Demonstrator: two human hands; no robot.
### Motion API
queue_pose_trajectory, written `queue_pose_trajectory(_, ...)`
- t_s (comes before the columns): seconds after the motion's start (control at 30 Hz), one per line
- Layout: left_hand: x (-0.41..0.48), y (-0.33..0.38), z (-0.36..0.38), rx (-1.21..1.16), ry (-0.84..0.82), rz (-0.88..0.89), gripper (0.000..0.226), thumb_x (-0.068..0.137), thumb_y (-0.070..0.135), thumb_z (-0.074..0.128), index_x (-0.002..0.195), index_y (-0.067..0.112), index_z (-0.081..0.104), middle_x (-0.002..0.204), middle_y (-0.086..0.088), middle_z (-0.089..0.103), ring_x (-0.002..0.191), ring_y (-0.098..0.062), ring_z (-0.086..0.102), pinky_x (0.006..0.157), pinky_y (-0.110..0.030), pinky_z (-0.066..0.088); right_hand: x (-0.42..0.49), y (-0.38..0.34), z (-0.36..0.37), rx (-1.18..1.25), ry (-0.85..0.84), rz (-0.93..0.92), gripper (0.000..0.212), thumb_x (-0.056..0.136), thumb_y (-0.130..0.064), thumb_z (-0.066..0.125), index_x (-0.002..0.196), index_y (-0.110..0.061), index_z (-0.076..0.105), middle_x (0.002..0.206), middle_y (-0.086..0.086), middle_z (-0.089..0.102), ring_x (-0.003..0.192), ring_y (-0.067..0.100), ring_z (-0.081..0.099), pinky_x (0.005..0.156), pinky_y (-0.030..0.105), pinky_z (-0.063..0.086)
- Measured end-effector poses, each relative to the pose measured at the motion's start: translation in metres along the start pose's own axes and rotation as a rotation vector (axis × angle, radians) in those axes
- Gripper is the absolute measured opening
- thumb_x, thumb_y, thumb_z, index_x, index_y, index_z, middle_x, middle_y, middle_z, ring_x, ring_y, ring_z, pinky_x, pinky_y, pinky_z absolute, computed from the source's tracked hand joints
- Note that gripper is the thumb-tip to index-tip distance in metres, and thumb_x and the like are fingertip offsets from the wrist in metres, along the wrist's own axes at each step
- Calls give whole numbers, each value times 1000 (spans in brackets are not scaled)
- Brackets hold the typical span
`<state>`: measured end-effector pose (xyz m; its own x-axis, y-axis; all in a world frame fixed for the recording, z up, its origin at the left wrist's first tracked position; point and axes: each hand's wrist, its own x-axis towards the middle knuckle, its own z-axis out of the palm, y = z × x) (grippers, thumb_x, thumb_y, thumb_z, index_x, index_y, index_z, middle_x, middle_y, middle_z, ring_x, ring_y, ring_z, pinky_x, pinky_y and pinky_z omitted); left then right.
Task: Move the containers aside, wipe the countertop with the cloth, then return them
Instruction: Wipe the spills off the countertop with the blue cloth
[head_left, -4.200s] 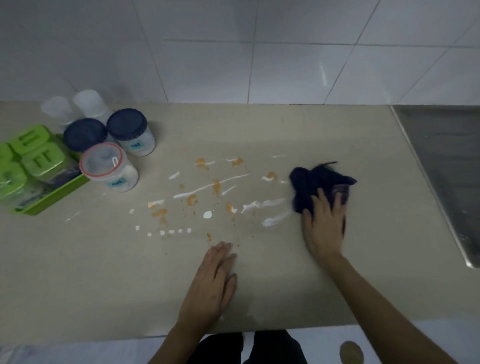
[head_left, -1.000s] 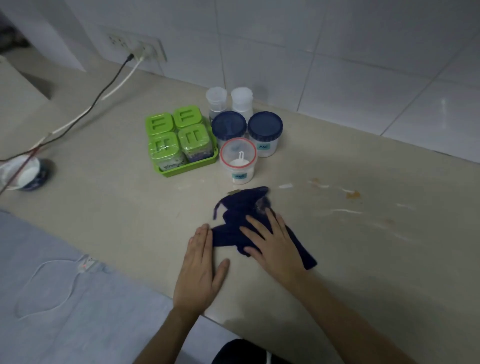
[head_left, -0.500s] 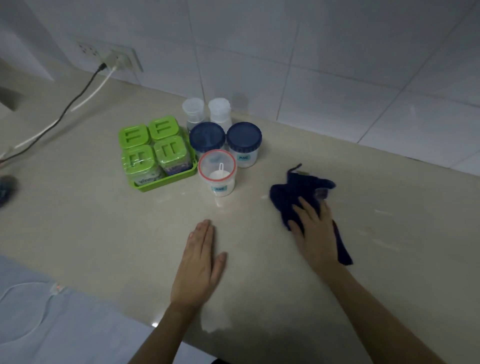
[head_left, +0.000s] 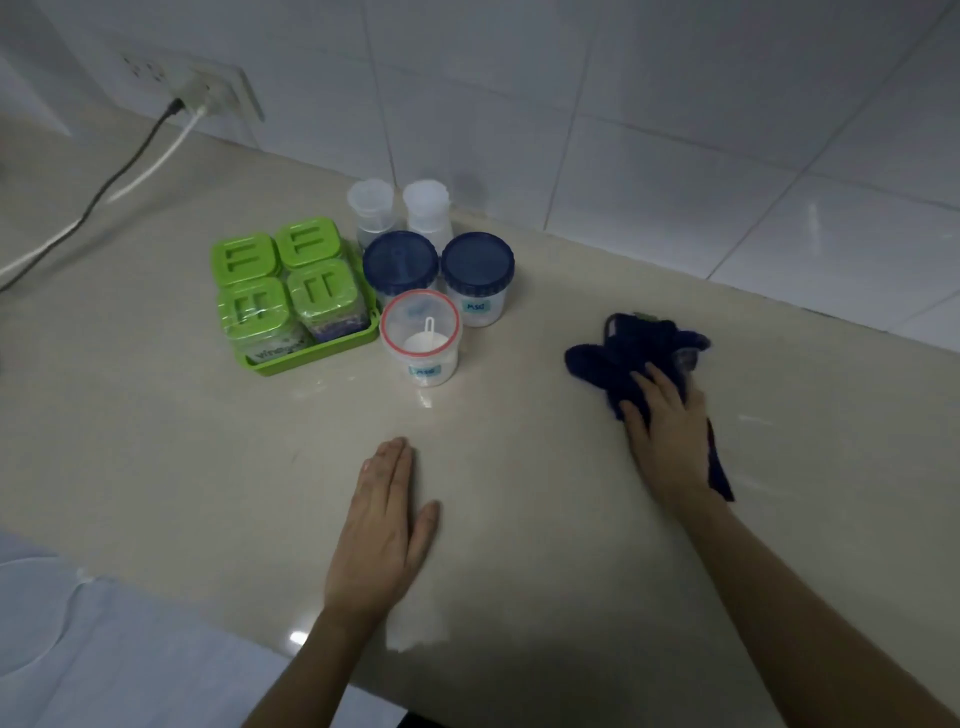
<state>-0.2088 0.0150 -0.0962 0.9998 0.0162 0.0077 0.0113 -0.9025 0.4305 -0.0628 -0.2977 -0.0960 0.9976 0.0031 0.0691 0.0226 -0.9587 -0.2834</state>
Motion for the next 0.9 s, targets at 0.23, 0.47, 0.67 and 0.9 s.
queue_pose_trajectory(0.23,-1,3,-3,-7,-31,-12,65,96,47,34,149,12,21,157,-4,21,146,-13,13,121,-36,11,-50,-106,37,39,-116,-413,43,90,-37,43,129,-21,54,140,-2,52,134,37,38,113,55,29)
queue_pose_trajectory(0.47,-1,1,1,1,-2,57,64,93,43,34,144,4,32,152,-11,33,143,-21,24,118,-42,18,-54,53,-12,48,40,-94,41,96,-36,42,130,-16,53,139,4,53,129,32,43,108,47,33)
queue_pose_trajectory(0.67,-1,2,2,34,-11,73,65,93,43,33,144,4,31,152,-11,32,143,-22,24,119,-40,15,-63,-1,-7,133,117,335,40,98,-29,39,134,-14,47,142,10,49,131,36,41,113,51,29)
queue_pose_trajectory(0.9,5,52,17,73,-108,265,60,96,38,39,148,9,26,158,-6,21,146,-17,17,121,-36,10,-111,-28,10,-21,-144,-433,42,91,-39,42,127,-22,51,137,-4,54,131,29,44,113,50,29)
